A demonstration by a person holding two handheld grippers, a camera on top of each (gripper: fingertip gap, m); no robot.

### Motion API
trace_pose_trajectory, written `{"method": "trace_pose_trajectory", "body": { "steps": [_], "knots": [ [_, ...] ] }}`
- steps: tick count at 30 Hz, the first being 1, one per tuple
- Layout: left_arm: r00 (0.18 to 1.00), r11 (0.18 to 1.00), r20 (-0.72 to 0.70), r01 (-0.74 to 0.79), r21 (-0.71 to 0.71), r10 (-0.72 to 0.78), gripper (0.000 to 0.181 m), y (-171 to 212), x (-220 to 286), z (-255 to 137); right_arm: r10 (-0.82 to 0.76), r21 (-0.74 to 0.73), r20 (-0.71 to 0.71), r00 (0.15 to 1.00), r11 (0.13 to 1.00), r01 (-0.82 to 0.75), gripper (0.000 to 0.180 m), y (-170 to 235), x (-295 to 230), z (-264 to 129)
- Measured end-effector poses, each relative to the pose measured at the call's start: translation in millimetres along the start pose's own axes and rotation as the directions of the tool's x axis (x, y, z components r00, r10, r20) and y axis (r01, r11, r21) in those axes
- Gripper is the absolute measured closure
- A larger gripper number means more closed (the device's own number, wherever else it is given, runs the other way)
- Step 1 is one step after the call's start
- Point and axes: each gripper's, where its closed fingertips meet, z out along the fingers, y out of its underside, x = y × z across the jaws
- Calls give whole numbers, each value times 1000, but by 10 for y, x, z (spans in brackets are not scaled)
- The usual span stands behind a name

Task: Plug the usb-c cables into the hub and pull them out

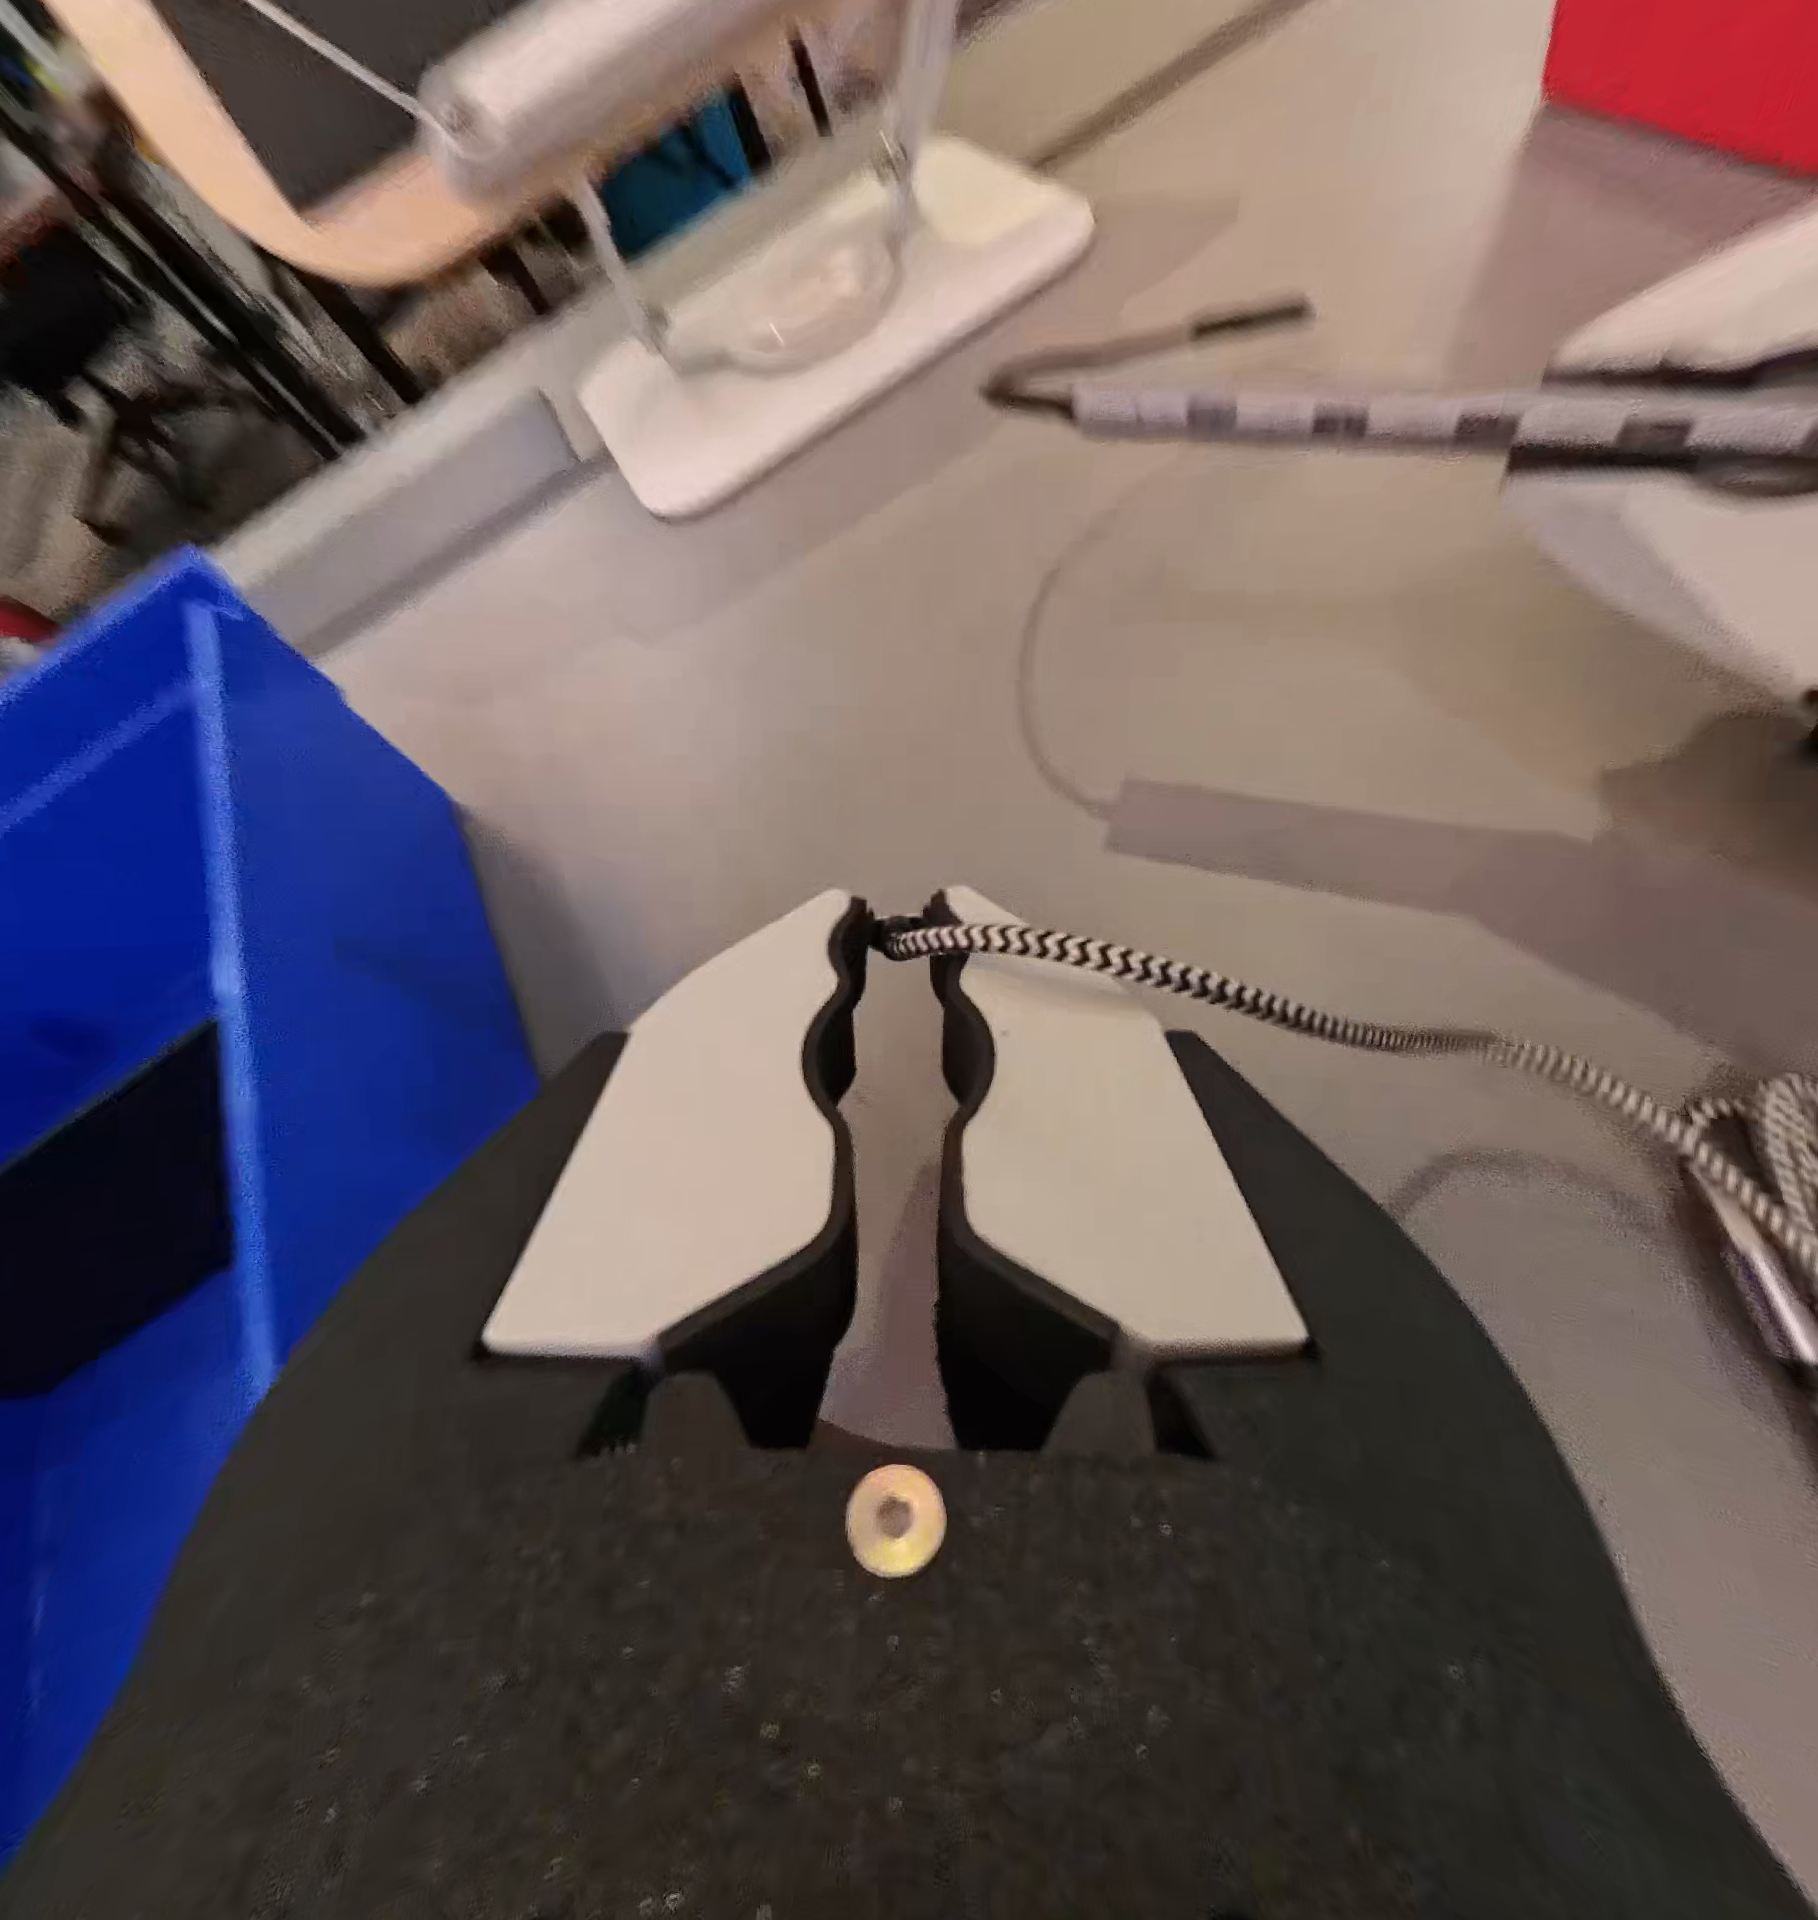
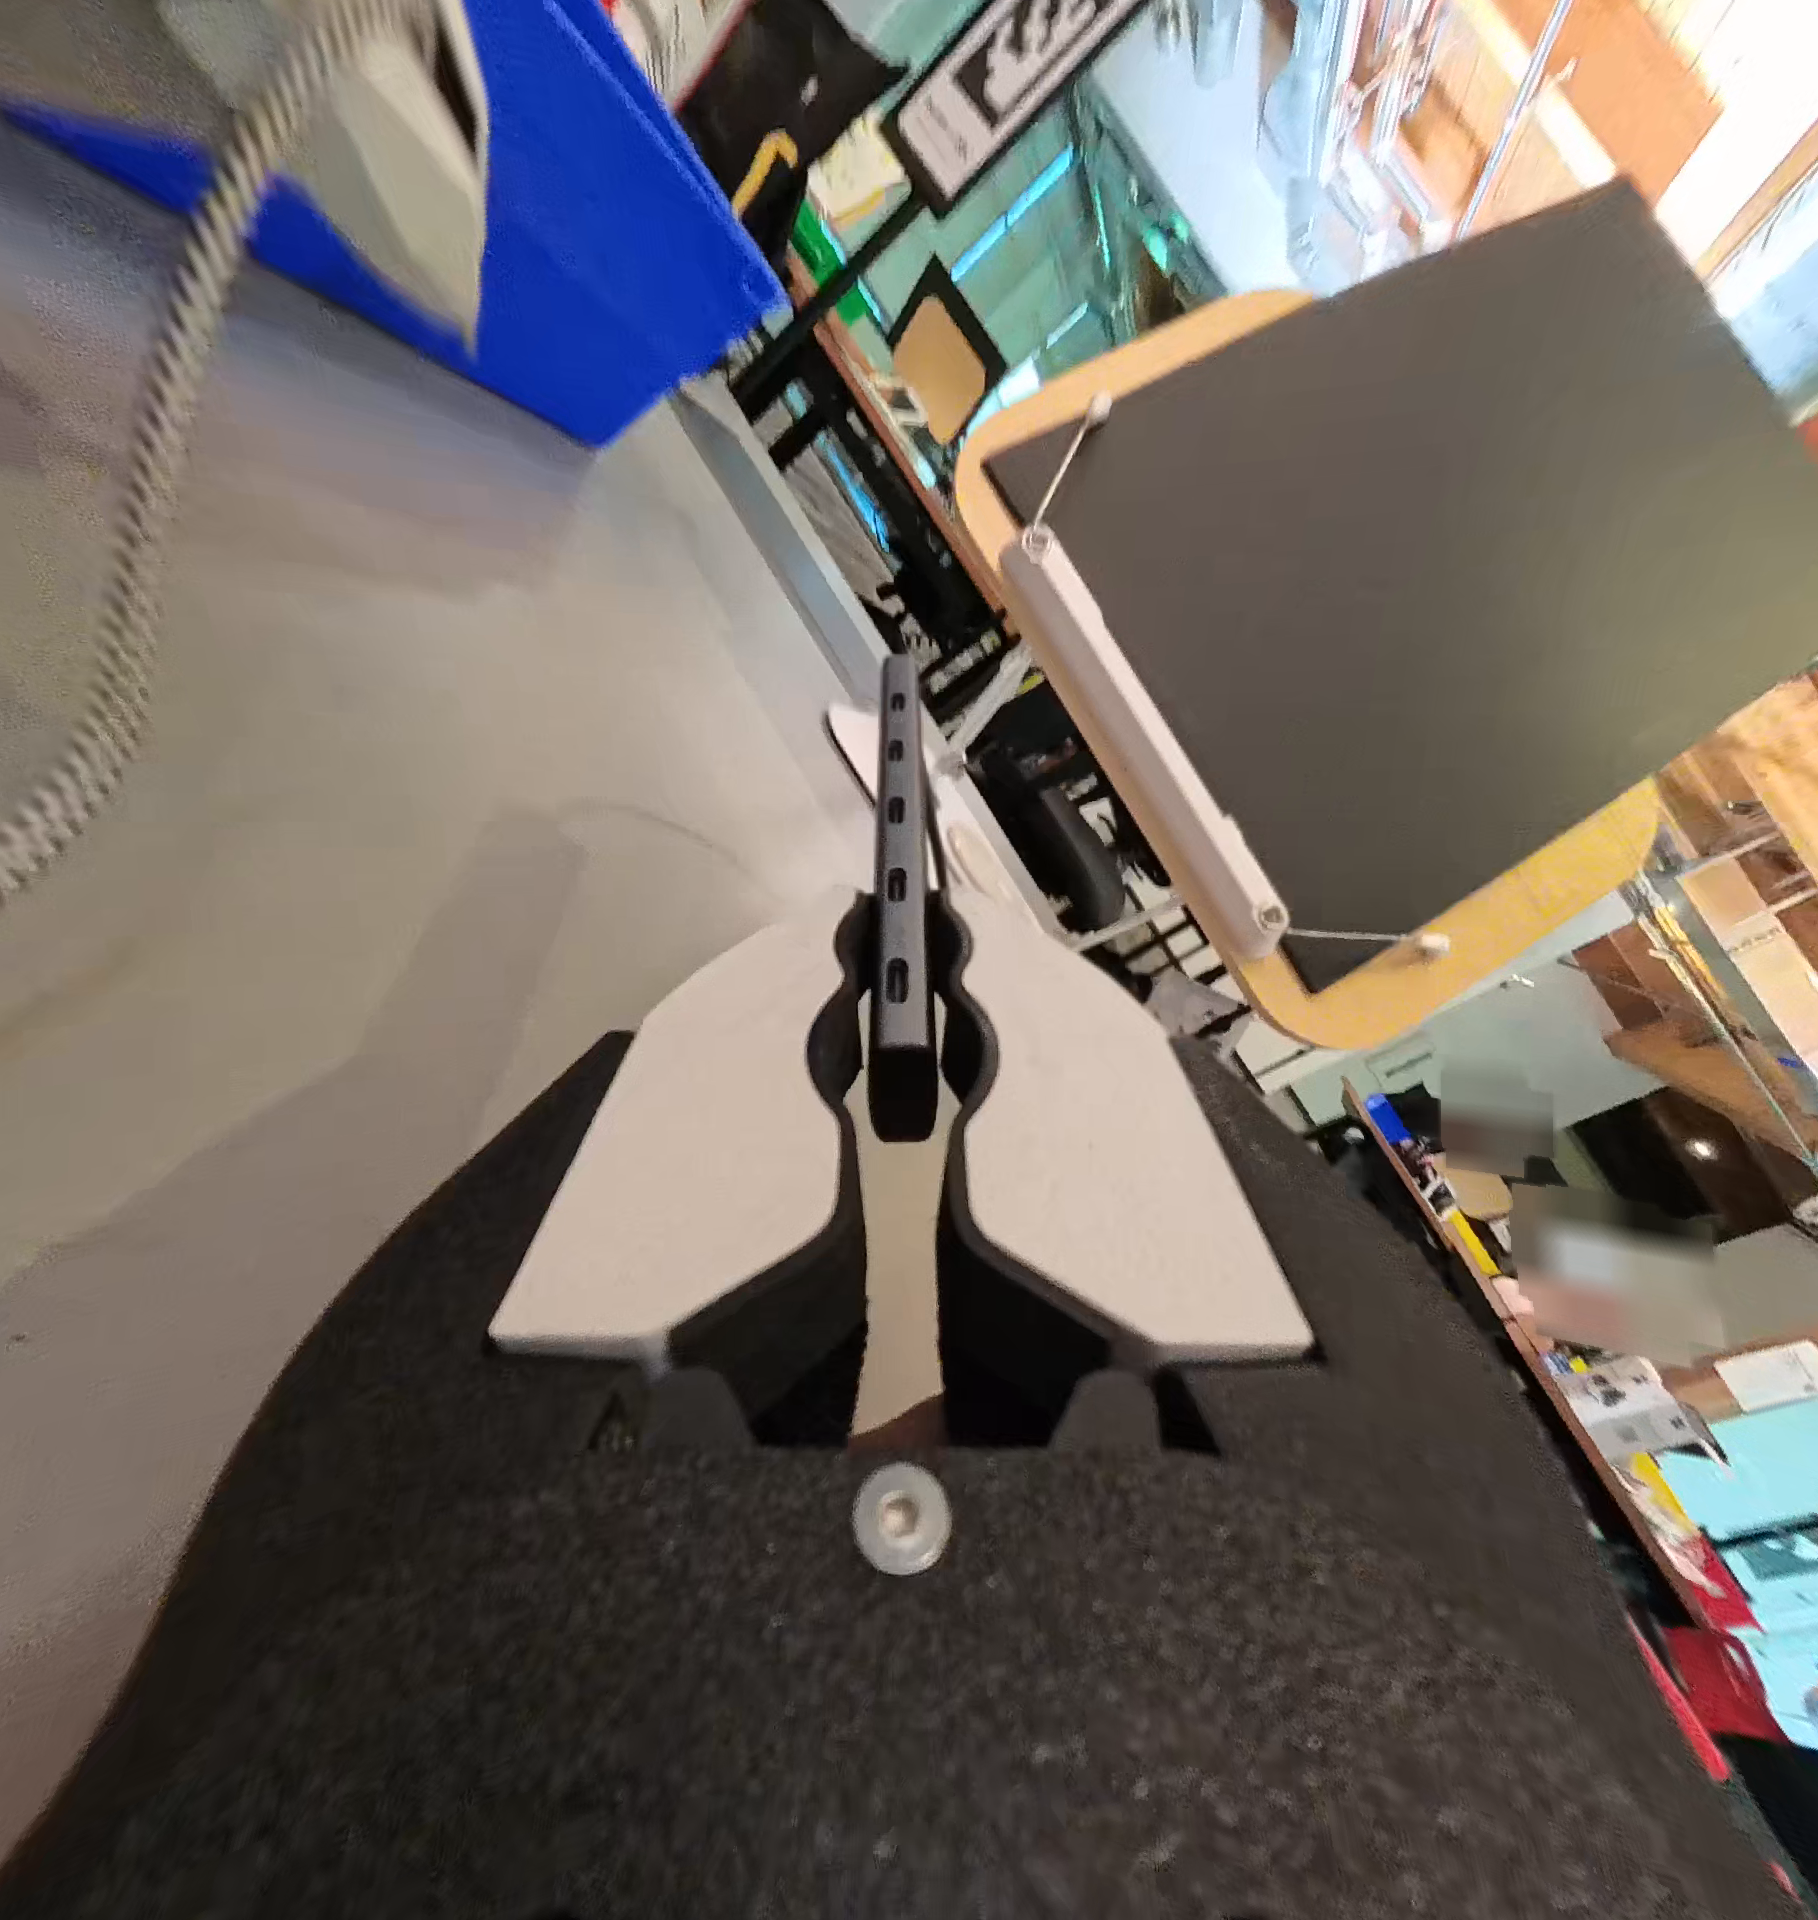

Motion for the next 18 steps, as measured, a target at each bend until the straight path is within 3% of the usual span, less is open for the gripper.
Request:
{"method": "trace_pose_trajectory", "body": {
  "steps": [3,6,8,10,13,15,18],
  "knots": [
    [993,993,-88,70,-96,-78,170,172,146,55,65,11,16,998,998,-65,170,-215,170,-112],
    [976,983,-169,112,-145,-136,156,230,246,25,95,3,24,995,995,-95,170,-547,780,-304],
    [966,980,-213,115,-161,-148,150,238,287,-34,141,-84,77,987,987,-134,171,-492,1259,-481],
    [954,974,-250,119,-191,-165,141,320,332,-131,174,-178,56,983,971,-162,171,-175,1831,-666],
    [949,977,-263,133,-167,-175,144,474,363,-348,291,-348,95,952,906,-242,171,532,2397,-881],
    [954,982,-248,143,-127,-171,146,560,382,-523,407,-487,150,901,823,-291,171,1013,2488,-962],
    [959,984,-229,150,-90,-167,150,671,445,-769,413,-591,207,887,775,-223,170,1534,2390,-855]
  ]
}}
